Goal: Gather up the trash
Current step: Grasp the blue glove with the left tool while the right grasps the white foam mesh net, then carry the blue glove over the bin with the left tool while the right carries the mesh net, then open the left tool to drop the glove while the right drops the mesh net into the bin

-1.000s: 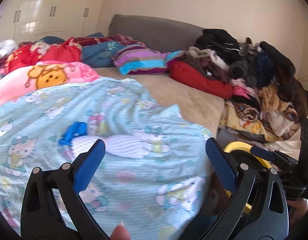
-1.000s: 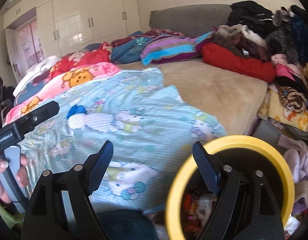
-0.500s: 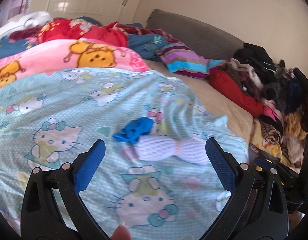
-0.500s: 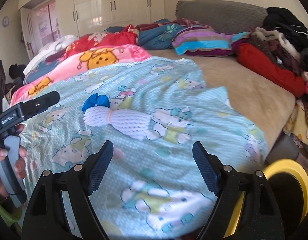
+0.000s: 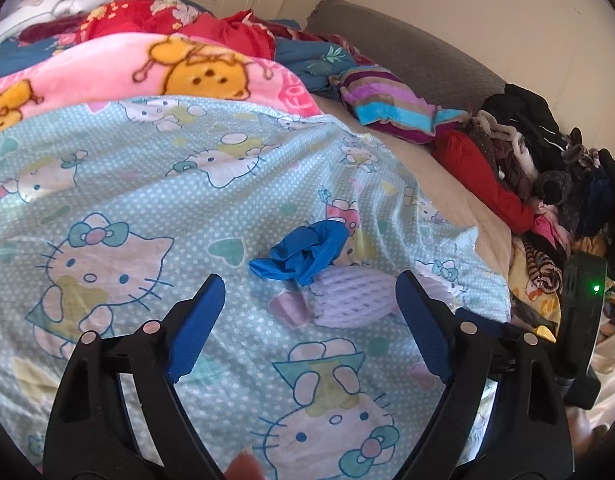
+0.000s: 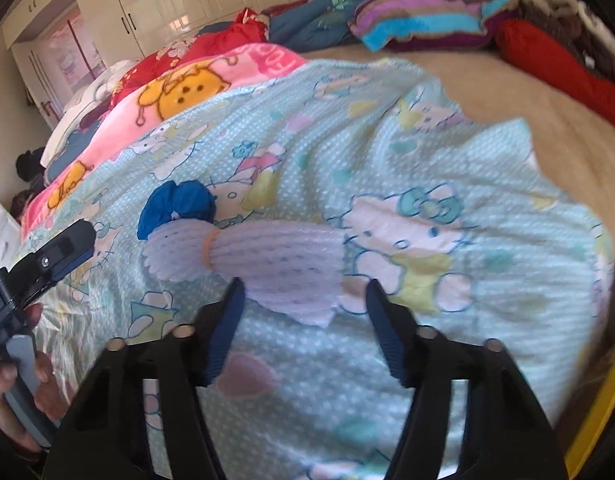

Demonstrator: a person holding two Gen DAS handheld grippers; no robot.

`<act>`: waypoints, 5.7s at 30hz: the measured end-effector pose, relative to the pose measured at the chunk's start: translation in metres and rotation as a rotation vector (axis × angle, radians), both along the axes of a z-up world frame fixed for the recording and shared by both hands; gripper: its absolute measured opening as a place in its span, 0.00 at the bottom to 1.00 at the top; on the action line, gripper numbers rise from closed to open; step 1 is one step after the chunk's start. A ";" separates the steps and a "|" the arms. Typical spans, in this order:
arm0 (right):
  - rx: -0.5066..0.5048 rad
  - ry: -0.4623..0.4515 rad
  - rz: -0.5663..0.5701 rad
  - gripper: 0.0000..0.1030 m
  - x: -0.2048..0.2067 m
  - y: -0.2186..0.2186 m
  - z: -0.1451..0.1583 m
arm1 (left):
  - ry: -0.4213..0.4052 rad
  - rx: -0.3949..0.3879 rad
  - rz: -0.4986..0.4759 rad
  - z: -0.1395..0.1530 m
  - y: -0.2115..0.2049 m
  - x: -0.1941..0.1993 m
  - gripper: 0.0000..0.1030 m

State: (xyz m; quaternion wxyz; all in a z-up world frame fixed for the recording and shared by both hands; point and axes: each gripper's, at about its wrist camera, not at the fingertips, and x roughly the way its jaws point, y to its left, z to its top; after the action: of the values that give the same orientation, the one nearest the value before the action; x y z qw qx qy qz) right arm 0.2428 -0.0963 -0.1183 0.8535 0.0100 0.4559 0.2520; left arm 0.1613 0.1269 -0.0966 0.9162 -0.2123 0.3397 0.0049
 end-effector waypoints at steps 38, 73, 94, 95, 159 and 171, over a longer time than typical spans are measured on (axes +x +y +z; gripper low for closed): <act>0.018 -0.173 -0.238 0.18 -0.099 -0.141 0.056 | -0.044 -0.006 -0.192 0.024 -0.083 0.005 0.02; 0.058 -0.225 -0.450 0.18 -0.135 -0.256 0.092 | -0.159 0.035 -0.432 0.071 -0.188 -0.046 0.02; 0.057 -0.216 -0.599 0.18 -0.151 -0.321 0.087 | -0.191 0.079 -0.568 0.080 -0.248 -0.065 0.02; 0.053 -0.216 -0.608 0.18 -0.152 -0.325 0.086 | -0.191 0.081 -0.573 0.080 -0.250 -0.065 0.02; 0.056 -0.035 -0.738 0.39 -0.151 -0.390 0.021 | -0.028 0.179 -0.797 0.017 -0.375 -0.050 0.54; 0.009 -0.063 -0.752 0.82 -0.158 -0.366 0.043 | -0.041 0.206 -0.711 0.040 -0.344 -0.050 0.89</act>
State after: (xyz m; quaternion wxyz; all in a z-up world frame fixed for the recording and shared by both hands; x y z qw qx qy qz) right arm 0.0847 -0.4620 -0.0755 0.9000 0.1728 0.3927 -0.0770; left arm 0.1110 -0.2168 -0.0563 0.8840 0.0123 0.3714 -0.2835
